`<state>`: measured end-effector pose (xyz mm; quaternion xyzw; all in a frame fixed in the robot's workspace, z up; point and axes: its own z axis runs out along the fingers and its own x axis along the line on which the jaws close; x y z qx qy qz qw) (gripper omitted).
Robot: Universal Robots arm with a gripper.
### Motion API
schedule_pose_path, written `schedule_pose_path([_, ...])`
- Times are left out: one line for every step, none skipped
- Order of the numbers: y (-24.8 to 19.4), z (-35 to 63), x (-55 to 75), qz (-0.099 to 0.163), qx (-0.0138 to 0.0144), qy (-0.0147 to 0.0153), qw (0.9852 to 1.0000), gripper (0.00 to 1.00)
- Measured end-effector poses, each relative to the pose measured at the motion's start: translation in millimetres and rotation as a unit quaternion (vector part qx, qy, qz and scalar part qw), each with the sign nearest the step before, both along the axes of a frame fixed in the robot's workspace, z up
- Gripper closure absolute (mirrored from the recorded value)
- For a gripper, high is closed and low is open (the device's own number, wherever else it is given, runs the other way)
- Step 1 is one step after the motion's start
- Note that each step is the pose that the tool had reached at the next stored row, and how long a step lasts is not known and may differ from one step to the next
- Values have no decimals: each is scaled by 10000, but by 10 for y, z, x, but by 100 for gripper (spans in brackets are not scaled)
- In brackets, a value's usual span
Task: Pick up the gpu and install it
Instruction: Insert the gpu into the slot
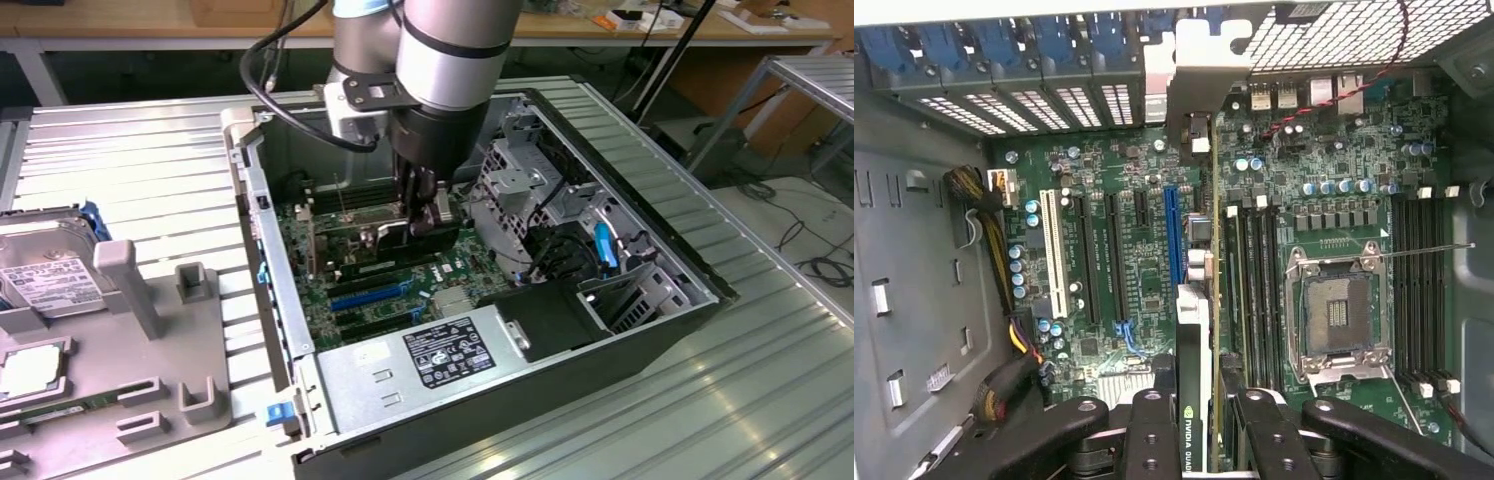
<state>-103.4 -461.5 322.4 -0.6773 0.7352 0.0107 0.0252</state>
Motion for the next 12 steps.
schedule_pose_path([-3, -4, 0, 3, -1, 1, 10000, 73])
schedule_pose_path([-3, -10, 0, 7, -1, 1, 10000, 73])
schedule_pose_path([-4, -22, 0, 11, -1, 0, 10000, 73])
schedule_pose_path([-5, -42, -1, 30, -1, 1, 10000, 73])
schedule_pose_path([-6, -60, -1, 67, -1, 0, 10000, 73])
schedule_pose_path([-6, -69, -1, 99, -2, 0, 10000, 73])
schedule_pose_path([-6, -79, -1, 140, -3, 0, 9999, 73])
schedule_pose_path([-7, -87, -2, 168, -4, 0, 9999, 73])
schedule_pose_path([-7, -94, -2, 193, -5, 0, 9998, 73])
schedule_pose_path([-8, -102, -3, 218, -5, 0, 9998, 73])
schedule_pose_path([-8, -108, -6, 232, -5, 0, 9997, 73])
schedule_pose_path([-10, -115, -14, 256, -6, 0, 9997, 73])
